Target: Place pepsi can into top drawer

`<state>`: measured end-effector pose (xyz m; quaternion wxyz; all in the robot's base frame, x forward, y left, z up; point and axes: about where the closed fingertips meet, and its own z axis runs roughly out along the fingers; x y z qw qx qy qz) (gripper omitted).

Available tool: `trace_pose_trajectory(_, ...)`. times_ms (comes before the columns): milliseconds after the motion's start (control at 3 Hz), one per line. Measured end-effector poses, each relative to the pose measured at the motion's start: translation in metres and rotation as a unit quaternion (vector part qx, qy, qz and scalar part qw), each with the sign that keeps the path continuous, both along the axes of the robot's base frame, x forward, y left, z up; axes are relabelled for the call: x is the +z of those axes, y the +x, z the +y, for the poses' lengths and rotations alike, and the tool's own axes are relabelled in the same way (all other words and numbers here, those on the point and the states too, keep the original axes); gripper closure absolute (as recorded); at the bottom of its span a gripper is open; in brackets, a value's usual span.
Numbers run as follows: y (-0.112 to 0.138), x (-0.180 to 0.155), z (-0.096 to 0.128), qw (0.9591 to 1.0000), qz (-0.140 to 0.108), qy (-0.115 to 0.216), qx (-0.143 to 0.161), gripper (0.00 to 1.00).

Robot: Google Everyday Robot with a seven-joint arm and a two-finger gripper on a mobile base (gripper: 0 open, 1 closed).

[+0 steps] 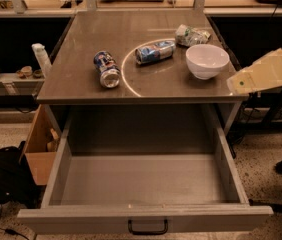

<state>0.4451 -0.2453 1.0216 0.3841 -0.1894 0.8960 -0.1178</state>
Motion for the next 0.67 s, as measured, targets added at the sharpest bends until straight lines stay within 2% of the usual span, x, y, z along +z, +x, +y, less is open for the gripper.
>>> trace_pose_trajectory(333, -0.002, 0.004, 0.018, 0.9997, 0.003, 0.010, 0.023, 0.00)
trace_pose_trajectory(667, -0.007, 0.011, 0.061, 0.9970, 0.012, 0.032, 0.069, 0.00)
